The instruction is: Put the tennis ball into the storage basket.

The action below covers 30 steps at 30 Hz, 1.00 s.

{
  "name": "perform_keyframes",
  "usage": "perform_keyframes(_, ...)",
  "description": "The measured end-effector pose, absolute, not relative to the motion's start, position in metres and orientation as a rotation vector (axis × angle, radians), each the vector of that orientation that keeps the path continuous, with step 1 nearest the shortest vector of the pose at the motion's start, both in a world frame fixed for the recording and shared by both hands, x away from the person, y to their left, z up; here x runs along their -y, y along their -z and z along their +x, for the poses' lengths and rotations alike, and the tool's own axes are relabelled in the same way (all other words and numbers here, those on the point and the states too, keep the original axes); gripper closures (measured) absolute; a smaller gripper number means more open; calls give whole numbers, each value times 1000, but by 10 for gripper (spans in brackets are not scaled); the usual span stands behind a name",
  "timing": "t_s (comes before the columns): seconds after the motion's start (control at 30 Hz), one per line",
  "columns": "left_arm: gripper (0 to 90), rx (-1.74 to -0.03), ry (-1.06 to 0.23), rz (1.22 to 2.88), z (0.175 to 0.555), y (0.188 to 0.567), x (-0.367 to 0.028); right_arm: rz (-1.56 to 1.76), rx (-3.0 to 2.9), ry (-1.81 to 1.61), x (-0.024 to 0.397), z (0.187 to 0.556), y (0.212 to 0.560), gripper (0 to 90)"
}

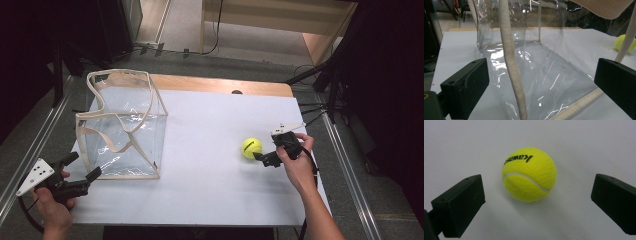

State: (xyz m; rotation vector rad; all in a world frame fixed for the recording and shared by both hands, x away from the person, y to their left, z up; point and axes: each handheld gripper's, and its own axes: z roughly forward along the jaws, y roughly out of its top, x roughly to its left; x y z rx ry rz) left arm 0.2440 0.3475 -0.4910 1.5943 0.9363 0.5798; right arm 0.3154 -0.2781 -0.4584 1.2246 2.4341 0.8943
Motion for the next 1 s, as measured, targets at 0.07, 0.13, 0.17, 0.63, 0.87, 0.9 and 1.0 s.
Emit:
perform_keyframes(0.07, 1, -936, -580, 1595, 244, 491, -347, 1220, -2447, -882, 275, 318, 459, 0)
perform_keyframes(0.13, 1, -935, -580, 1595, 244, 491, -347, 1209, -2455, -873, 273, 320, 460, 0)
perform_keyframes(0.17, 1, -935, -581, 1595, 244, 491, -347, 1202, -2464, -870, 272, 322, 460, 0)
perform_keyframes(0.63, 1, -937, -580, 1596, 244, 491, -348, 1197, -2571, -761, 256, 335, 466, 0)
perform_keyframes(0.87, 1, -938, -579, 1596, 244, 491, -348, 1209, -2596, -700, 250, 342, 470, 0)
perform_keyframes(0.9, 1, -938, -579, 1596, 244, 491, -348, 1218, -2598, -699, 249, 343, 471, 0)
perform_keyframes(1.0, 1, -938, -579, 1596, 243, 491, -348, 1209, -2614, -682, 248, 346, 471, 0)
